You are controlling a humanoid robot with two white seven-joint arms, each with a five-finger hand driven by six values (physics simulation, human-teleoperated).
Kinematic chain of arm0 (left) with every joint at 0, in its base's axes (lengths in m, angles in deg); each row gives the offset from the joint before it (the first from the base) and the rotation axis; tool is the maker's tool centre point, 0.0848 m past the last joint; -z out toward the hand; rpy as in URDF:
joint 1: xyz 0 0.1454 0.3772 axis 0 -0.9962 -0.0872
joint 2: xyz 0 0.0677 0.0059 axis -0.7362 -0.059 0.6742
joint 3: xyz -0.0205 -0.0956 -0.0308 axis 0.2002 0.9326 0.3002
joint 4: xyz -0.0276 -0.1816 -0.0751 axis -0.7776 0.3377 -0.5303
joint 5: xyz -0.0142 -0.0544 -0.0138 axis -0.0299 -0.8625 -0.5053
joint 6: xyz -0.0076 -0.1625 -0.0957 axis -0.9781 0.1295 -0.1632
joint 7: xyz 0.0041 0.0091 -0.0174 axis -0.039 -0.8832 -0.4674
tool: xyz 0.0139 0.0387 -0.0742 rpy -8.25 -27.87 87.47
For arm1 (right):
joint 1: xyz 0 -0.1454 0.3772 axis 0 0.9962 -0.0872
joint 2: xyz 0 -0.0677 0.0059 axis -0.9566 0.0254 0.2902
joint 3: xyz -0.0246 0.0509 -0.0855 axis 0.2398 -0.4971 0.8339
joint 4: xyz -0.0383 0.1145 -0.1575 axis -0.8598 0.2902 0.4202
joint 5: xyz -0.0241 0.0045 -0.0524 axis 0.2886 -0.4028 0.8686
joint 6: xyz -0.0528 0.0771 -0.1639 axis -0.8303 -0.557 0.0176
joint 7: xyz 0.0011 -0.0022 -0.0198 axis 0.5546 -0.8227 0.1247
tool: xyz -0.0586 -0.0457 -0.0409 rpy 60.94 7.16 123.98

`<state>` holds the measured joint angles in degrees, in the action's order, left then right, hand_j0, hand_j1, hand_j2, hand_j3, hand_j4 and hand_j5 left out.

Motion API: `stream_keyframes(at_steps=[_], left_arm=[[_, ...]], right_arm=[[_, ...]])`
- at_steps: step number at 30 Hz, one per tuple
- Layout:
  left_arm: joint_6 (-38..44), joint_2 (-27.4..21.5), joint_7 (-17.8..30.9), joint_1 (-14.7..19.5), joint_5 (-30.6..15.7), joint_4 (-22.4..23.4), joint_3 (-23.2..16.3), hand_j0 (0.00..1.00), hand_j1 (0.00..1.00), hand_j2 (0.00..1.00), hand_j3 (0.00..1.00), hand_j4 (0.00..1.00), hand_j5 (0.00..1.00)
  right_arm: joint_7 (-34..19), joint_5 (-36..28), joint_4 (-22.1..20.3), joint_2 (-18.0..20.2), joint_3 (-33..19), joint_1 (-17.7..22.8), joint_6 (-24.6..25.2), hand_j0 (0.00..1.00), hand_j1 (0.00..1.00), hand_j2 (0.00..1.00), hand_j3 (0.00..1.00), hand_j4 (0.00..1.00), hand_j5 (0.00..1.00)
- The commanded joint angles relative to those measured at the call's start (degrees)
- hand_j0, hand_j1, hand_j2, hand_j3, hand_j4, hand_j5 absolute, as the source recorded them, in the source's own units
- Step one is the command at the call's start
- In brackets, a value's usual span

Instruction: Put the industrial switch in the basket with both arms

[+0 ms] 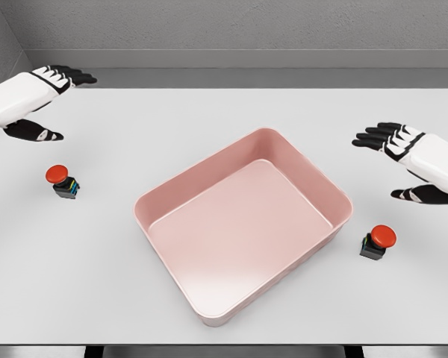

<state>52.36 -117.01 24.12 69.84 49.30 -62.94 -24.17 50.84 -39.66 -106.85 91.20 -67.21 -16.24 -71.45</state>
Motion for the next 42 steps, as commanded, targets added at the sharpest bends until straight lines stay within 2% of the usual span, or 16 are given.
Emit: stream_keyframes(at_steps=[1, 5, 12, 14, 17, 19, 21, 23, 25, 27, 29, 31, 34, 39, 42], left_arm=[[0.11, -0.17, -0.03, 0.00, -0.49, -0.14, 0.09, 1.00, 1.00, 1.00, 1.00, 1.00, 1.00], [0.11, -1.57, -0.03, -0.35, -1.45, -0.14, -0.08, 1.00, 1.00, 1.00, 1.00, 1.00, 1.00], [0.11, -8.16, -0.03, -2.64, -4.09, -0.49, -0.35, 1.00, 1.00, 1.00, 1.00, 1.00, 1.00], [0.11, -9.83, -0.03, -3.51, -4.79, -0.49, -0.44, 1.00, 1.00, 1.00, 1.00, 1.00, 1.00], [0.11, -10.98, 0.06, -4.74, -5.06, -1.11, -0.44, 1.00, 1.00, 1.00, 1.00, 1.00, 1.00], [0.11, -13.35, 0.14, -6.85, -4.97, -2.60, -0.61, 1.00, 1.00, 1.00, 1.00, 1.00, 1.00], [0.11, -14.75, 0.14, -7.03, -4.88, -3.48, -2.37, 1.00, 1.00, 1.00, 1.00, 1.00, 1.00], [0.11, -16.34, 0.14, -7.12, -5.06, -4.98, -3.42, 1.00, 1.00, 1.00, 1.00, 1.00, 1.00], [0.11, -16.51, 0.14, -7.12, -5.06, -5.42, -3.51, 1.00, 1.00, 1.00, 1.00, 1.00, 1.00], [0.11, -17.66, 0.06, -7.21, -5.14, -7.26, -4.92, 1.00, 1.00, 1.00, 1.00, 1.00, 1.00], [0.11, -17.83, 0.14, -7.29, -5.14, -9.02, -5.36, 1.00, 1.00, 1.00, 1.00, 1.00, 1.00], [0.11, -18.71, 0.14, -7.38, -5.14, -9.90, -6.15, 1.00, 1.00, 1.00, 1.00, 1.00, 1.00], [0.11, -19.94, 0.14, -7.38, -5.14, -11.48, -8.08, 1.00, 1.00, 1.00, 1.00, 1.00, 1.00], [0.11, -22.31, 0.14, -7.29, -5.06, -12.01, -10.28, 1.00, 1.00, 1.00, 1.00, 1.00, 1.00], [0.11, -21.79, 0.14, -7.03, -4.53, -11.48, -11.42, 1.00, 1.00, 1.00, 1.00, 1.00, 1.00]], right_arm=[[0.03, -0.40, -0.02, 0.09, -0.01, -0.09, 0.05, 1.00, 1.00, 1.00, 1.00, 1.00, 1.00], [0.12, -0.49, -0.02, 1.32, -0.01, 0.09, -0.21, 1.00, 1.00, 1.00, 1.00, 1.00, 1.00], [-0.14, -0.40, -0.02, 2.19, 0.25, 0.53, 0.14, 1.00, 1.00, 1.00, 1.00, 1.00, 1.00], [-9.10, -0.84, 0.07, 4.22, -0.45, 0.53, 0.41, 1.00, 1.00, 1.00, 1.00, 1.00, 1.00], [-11.83, -0.40, 0.42, 5.80, -1.59, 1.58, 0.41, 1.00, 1.00, 1.00, 1.00, 1.00, 1.00], [-14.99, -0.92, 0.60, 7.29, -1.68, 2.20, 0.49, 1.00, 1.00, 1.00, 1.00, 1.00, 1.00], [-18.33, -1.10, 0.16, 9.58, -5.46, 2.11, 2.16, 1.00, 1.00, 1.00, 1.00, 1.00, 1.00], [-18.51, -1.10, 0.16, 11.25, -8.44, 1.93, 2.95, 1.00, 1.00, 1.00, 1.00, 1.00, 1.00], [-18.69, -1.01, -0.02, 12.04, -9.24, 1.93, 4.18, 1.00, 1.00, 1.00, 1.00, 1.00, 1.00], [-23.69, -1.10, -0.02, 12.66, -9.24, 2.02, 3.92, 1.00, 1.00, 1.00, 1.00, 1.00, 1.00], [-24.22, -1.01, -0.02, 13.45, -8.89, 3.25, 3.22, 1.00, 1.00, 1.00, 1.00, 1.00, 1.00], [-24.22, -1.01, -0.10, 14.06, -8.80, 5.89, 0.14, 1.00, 1.00, 1.00, 1.00, 1.00, 1.00], [-24.22, -1.01, -0.10, 14.94, -8.80, 6.68, -0.41, 1.00, 1.00, 1.00, 1.00, 1.00, 1.00], [-24.14, -1.98, -0.10, 14.85, -8.80, 5.89, -0.41, 1.00, 1.00, 1.00, 1.00, 1.00, 1.00], [-23.87, -3.04, -0.10, 14.77, -8.80, 5.71, -0.41, 1.00, 1.00, 1.00, 1.00, 1.00, 1.00]])
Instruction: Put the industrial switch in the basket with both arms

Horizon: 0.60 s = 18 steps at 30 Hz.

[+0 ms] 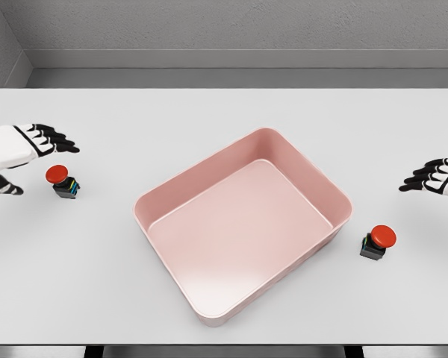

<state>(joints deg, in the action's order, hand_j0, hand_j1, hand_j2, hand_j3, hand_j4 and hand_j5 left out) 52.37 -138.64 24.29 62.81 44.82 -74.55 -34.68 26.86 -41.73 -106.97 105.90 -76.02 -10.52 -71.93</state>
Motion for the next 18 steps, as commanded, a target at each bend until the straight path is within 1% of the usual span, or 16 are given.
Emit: stream_keyframes(at_steps=[1, 5, 7, 8, 9, 10, 11, 14, 15, 16, 17, 18], left_arm=[[0.11, -0.07, -0.03, -0.09, -0.05, 0.22, -0.91, 1.00, 1.00, 1.00, 1.00, 1.00, 1.00], [0.11, 0.19, 0.33, 0.09, 0.39, 0.74, -0.91, 1.00, 1.00, 1.00, 1.00, 1.00, 1.00], [0.11, 0.81, 0.41, 0.09, 1.36, 1.10, -0.82, 1.00, 1.00, 1.00, 1.00, 1.00, 1.00], [0.11, 1.51, 0.41, 0.18, 2.23, 1.18, -0.82, 1.00, 1.00, 1.00, 1.00, 1.00, 1.00], [0.11, 1.86, 0.41, 0.26, 3.03, 1.18, -0.82, 1.00, 1.00, 1.00, 1.00, 1.00, 1.00], [0.11, 2.30, 0.41, 0.44, 3.11, 1.27, -0.82, 1.00, 1.00, 1.00, 1.00, 1.00, 1.00], [0.11, 2.83, 0.41, 0.53, 3.38, 1.27, -0.82, 1.00, 1.00, 1.00, 1.00, 1.00, 1.00], [0.11, 4.94, 0.41, 0.79, 5.05, 2.15, -0.73, 1.00, 1.00, 1.00, 1.00, 1.00, 1.00], [0.11, 5.38, 0.50, 0.97, 5.31, 2.24, -0.82, 1.00, 1.00, 1.00, 1.00, 1.00, 1.00], [0.11, 6.08, 0.50, 1.23, 6.10, 2.59, -0.82, 1.00, 1.00, 1.00, 1.00, 1.00, 1.00], [0.11, 6.25, 0.50, 1.32, 6.37, 2.85, -0.82, 1.00, 1.00, 1.00, 1.00, 1.00, 1.00], [0.11, 6.70, 0.50, 1.58, 6.45, 3.21, -0.82, 1.00, 1.00, 1.00, 1.00, 1.00, 1.00]], right_arm=[[0.10, -1.05, 0.01, -0.02, 0.01, 0.00, 0.08, 1.00, 1.00, 1.00, 1.00, 1.00, 1.00], [0.28, -1.49, -0.07, -0.38, 0.80, -0.88, 0.08, 1.00, 1.00, 1.00, 1.00, 1.00, 1.00], [0.54, -1.41, -0.07, -1.69, 2.21, -1.05, 0.08, 1.00, 1.00, 1.00, 1.00, 1.00, 1.00], [0.19, -1.32, 0.01, -3.89, 3.09, -1.32, 0.08, 1.00, 1.00, 1.00, 1.00, 1.00, 1.00], [-1.65, -1.05, 0.01, -8.10, 3.09, -2.90, 0.08, 1.00, 1.00, 1.00, 1.00, 1.00, 1.00], [-1.94, -1.05, 0.01, -10.66, 3.09, -4.31, 0.08, 1.00, 1.00, 1.00, 1.00, 1.00, 1.00], [-1.94, -1.41, 0.01, -10.13, 3.09, -5.10, 0.08, 1.00, 1.00, 1.00, 1.00, 1.00, 1.00], [-1.94, -1.49, 0.10, -9.78, 2.56, -5.27, 0.08, 1.00, 1.00, 1.00, 1.00, 1.00, 1.00], [-1.94, -1.49, 0.10, -8.12, 2.56, -5.36, 0.08, 1.00, 1.00, 1.00, 1.00, 1.00, 1.00], [-1.94, -1.58, 0.10, -5.04, 3.17, -5.54, 0.08, 1.00, 1.00, 1.00, 1.00, 1.00, 1.00], [-1.94, -1.67, 0.10, -3.80, 3.61, -5.54, 0.08, 1.00, 1.00, 1.00, 1.00, 1.00, 1.00], [-1.94, -1.58, 0.10, -3.54, 3.61, -5.54, 0.08, 1.00, 1.00, 1.00, 1.00, 1.00, 1.00]])
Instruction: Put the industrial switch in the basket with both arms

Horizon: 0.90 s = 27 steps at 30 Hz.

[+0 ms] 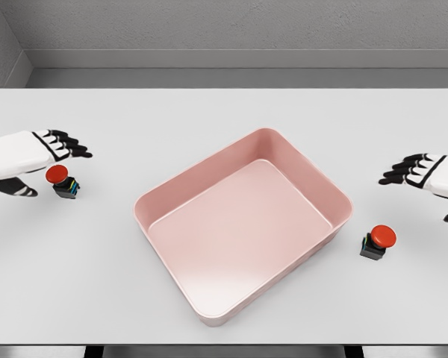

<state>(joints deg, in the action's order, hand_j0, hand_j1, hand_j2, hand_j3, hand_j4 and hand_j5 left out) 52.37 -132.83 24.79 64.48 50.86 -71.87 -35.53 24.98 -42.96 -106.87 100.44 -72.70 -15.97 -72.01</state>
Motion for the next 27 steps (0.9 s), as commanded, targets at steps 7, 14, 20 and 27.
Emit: stream_keyframes(at_steps=[7, 14, 20, 27], left_arm=[[0.10, 2.74, 0.00, 0.44, 4.46, 1.14, -0.85, 1.00, 1.00, 1.00, 1.00, 1.00, 1.00], [0.10, 3.53, 0.18, 4.04, 5.07, 3.33, -5.07, 1.00, 1.00, 1.00, 1.00, 1.00, 1.00], [0.10, 3.53, 0.18, 4.04, 6.21, 3.07, -5.15, 1.00, 1.00, 1.00, 1.00, 1.00, 1.00], [0.10, 3.35, 3.25, 4.13, 6.83, 3.07, -5.07, 0.77, 0.77, 0.77, 0.77, 0.77, 0.77]], right_arm=[[-0.05, -2.47, 0.01, 7.28, 22.79, -16.87, 0.15, 1.00, 1.00, 1.00, 1.00, 1.00, 1.00], [-0.05, -3.08, 0.01, 7.63, 25.87, -18.19, 0.15, 1.00, 1.00, 1.00, 1.00, 1.00, 1.00], [-0.05, -2.91, 0.01, 7.81, 27.37, -18.02, 0.15, 1.00, 1.00, 1.00, 1.00, 1.00, 1.00], [-0.05, -2.91, -0.08, 7.46, 27.54, -18.02, 0.15, 1.00, 1.00, 1.00, 1.00, 1.00, 1.00]])
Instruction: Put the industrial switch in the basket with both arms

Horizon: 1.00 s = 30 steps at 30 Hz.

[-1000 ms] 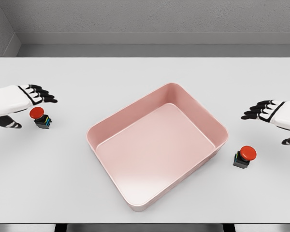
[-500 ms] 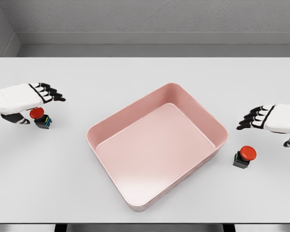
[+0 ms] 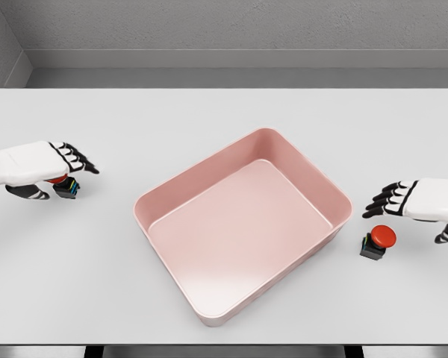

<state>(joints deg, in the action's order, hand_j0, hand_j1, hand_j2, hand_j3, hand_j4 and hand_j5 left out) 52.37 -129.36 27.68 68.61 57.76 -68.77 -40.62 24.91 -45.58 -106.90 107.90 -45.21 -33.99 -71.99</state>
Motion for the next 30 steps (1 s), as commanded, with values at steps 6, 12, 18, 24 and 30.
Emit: stream_keyframes(at_steps=[6, 12, 18, 24, 30], left_arm=[[0.11, -0.12, 0.46, -0.09, 1.60, 0.15, 0.03, 0.73, 0.73, 0.73, 0.73, 0.73, 0.73], [0.11, -0.38, 0.46, -0.09, 2.66, 0.24, 0.03, 0.64, 0.64, 0.64, 0.64, 0.64, 0.64], [0.11, -0.38, 0.46, -0.09, 3.36, 0.15, 0.03, 0.48, 0.48, 0.48, 0.48, 0.48, 0.48], [0.11, -0.38, 0.46, 0.00, 4.06, 0.15, 0.03, 0.31, 0.31, 0.31, 0.31, 0.31, 0.31], [0.11, -0.47, 0.37, 0.00, 3.98, -0.02, 0.20, 0.19, 0.19, 0.19, 0.19, 0.19, 0.19]], right_arm=[[0.02, -0.28, -0.05, -0.09, 0.75, 0.00, 0.14, 1.00, 1.00, 1.00, 1.00, 1.00, 1.00], [0.02, -0.28, -0.05, -0.26, 0.93, -0.09, 0.14, 1.00, 1.00, 1.00, 1.00, 1.00, 1.00], [0.02, -0.28, -0.05, -0.44, 1.63, -0.09, 0.14, 1.00, 1.00, 1.00, 1.00, 1.00, 1.00], [0.02, -0.28, -0.14, -0.35, 1.63, 0.00, 0.14, 1.00, 1.00, 1.00, 1.00, 1.00, 1.00], [0.02, -0.28, -0.22, -1.14, 1.54, -0.09, 0.14, 1.00, 1.00, 1.00, 1.00, 1.00, 1.00]])
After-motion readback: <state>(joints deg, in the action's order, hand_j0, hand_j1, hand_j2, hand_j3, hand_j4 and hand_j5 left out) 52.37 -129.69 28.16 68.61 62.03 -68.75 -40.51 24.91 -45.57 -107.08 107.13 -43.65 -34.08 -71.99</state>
